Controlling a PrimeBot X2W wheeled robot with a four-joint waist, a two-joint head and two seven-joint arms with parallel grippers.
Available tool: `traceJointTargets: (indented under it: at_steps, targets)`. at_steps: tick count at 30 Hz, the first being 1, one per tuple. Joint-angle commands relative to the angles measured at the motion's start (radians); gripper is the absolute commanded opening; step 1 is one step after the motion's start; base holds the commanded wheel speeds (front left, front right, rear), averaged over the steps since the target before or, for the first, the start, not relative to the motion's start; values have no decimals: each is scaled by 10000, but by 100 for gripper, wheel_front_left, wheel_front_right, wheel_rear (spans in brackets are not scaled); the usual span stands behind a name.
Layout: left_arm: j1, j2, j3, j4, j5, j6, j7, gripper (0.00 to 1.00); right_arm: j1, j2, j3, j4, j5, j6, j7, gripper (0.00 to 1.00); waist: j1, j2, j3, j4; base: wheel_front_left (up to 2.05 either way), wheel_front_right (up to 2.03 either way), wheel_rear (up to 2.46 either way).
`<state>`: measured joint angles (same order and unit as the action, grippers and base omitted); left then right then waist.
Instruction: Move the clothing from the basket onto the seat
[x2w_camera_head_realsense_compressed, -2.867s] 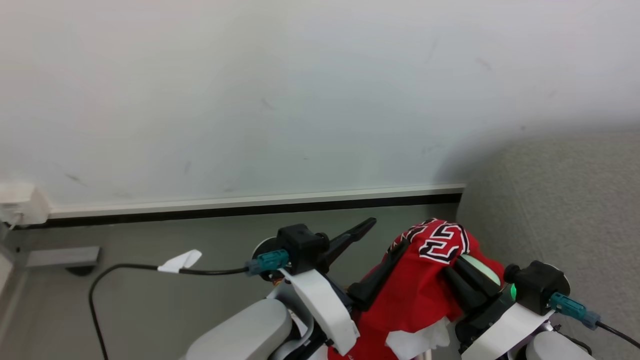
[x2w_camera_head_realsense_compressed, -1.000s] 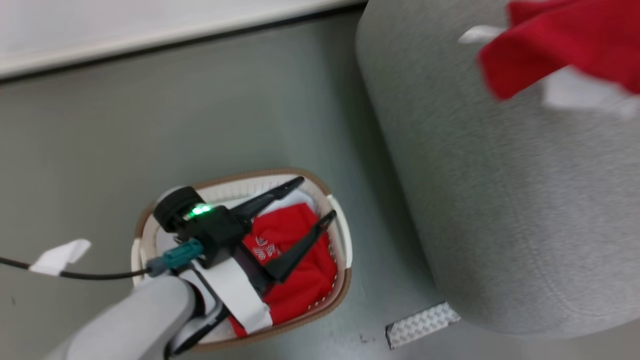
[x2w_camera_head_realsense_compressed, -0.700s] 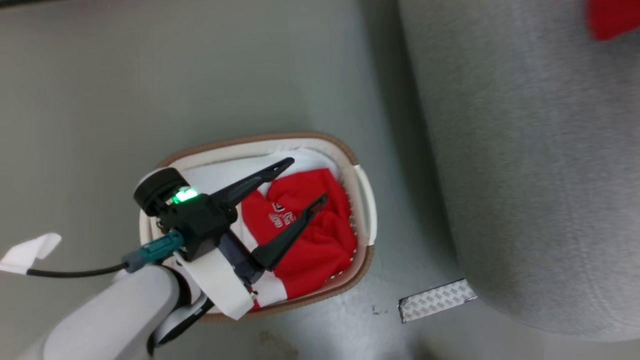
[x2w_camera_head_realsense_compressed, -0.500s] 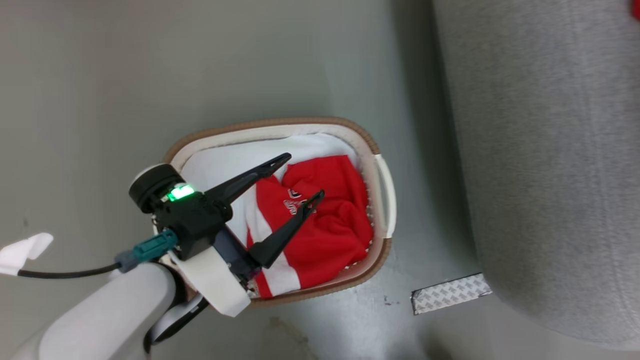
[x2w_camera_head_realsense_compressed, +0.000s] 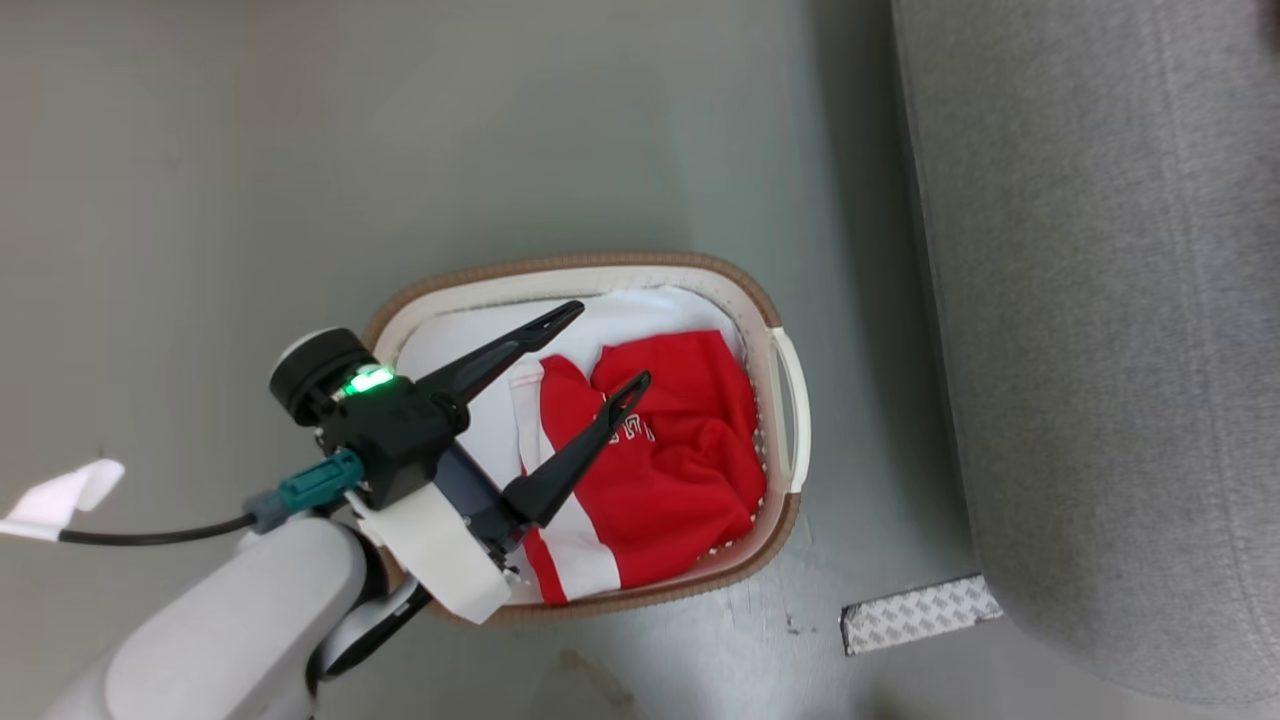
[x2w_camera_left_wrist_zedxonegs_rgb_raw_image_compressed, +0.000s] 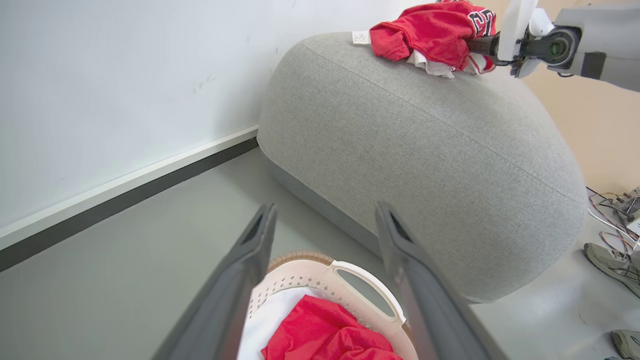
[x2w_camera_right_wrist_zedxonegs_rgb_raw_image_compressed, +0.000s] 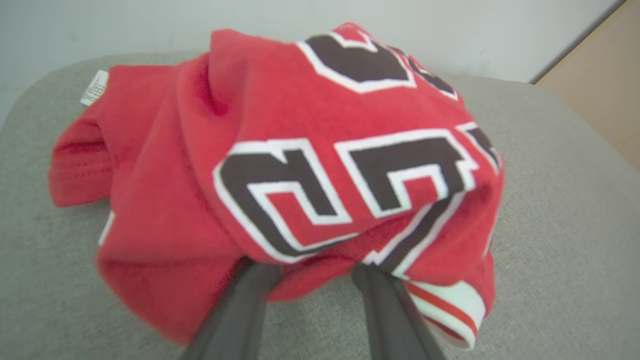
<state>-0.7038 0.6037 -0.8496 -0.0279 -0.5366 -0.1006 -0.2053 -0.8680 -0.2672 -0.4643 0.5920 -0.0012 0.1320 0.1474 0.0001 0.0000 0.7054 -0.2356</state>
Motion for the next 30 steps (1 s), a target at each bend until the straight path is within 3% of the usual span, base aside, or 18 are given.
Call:
traceJointTargets:
  at_steps: [1, 10, 13, 18, 30]
  targets:
    - [47, -61, -14, 117, -146, 7, -60, 100, -35, -128, 105, 129, 20, -24, 144, 100, -1, 0, -300, -32, 0, 0, 0]
    - [524, -731, 5, 1072, -478, 173, -395, 100, 1275, -844, 1948, 215, 1053, -25, 901, 100, -1, 0, -2165, -216, 0, 0, 0]
    - [804, -1072, 125, 1477, -758, 264, -481, 100, 2193, -1373, 2616, -520, 1862, -25, 929, 100, -1, 0, -3017, -220, 0, 0, 0]
    - [1164, -1464, 362, 1950, -921, 366, -569, 100, 3347, -1702, 2978, -1898, 2451, -24, 806, 100, -1, 0, -4053, -134, 0, 0, 0]
    - [2382, -2126, 2266, 2655, -1018, 855, -587, 100, 4545, -1114, 3980, -4662, 2834, -24, 257, 100, -1, 0, -6079, 424, 0, 0, 0]
